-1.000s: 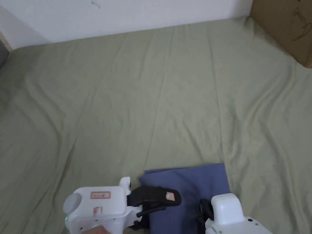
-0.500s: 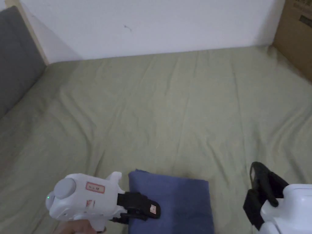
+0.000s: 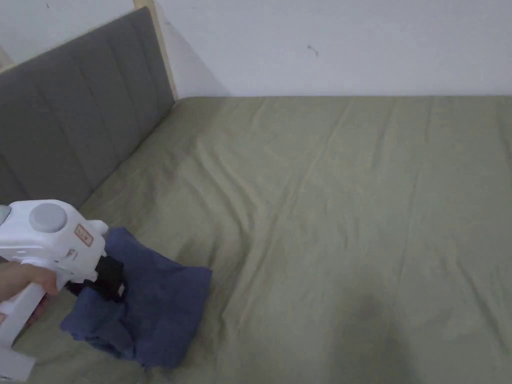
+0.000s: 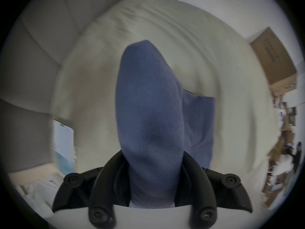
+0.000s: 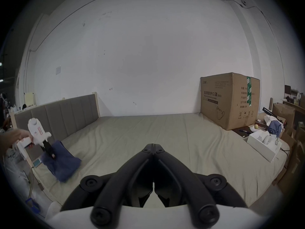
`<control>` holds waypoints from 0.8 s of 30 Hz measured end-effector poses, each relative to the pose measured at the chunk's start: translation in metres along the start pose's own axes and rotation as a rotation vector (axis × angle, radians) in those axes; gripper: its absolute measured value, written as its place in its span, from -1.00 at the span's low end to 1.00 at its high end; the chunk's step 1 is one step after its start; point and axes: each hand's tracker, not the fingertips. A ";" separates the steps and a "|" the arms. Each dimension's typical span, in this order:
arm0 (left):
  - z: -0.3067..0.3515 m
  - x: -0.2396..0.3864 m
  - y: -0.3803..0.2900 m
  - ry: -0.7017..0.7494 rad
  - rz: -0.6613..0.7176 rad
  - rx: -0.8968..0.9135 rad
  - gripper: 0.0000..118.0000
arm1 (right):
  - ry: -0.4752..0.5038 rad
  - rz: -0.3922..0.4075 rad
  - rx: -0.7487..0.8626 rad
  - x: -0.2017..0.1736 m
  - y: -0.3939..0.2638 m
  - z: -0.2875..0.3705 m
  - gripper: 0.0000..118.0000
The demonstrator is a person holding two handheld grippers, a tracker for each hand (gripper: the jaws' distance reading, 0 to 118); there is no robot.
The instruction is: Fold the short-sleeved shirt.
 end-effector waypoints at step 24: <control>0.080 0.081 -0.070 0.052 0.065 0.523 -1.00 | 0.026 0.029 -0.066 0.018 0.006 -0.006 -1.00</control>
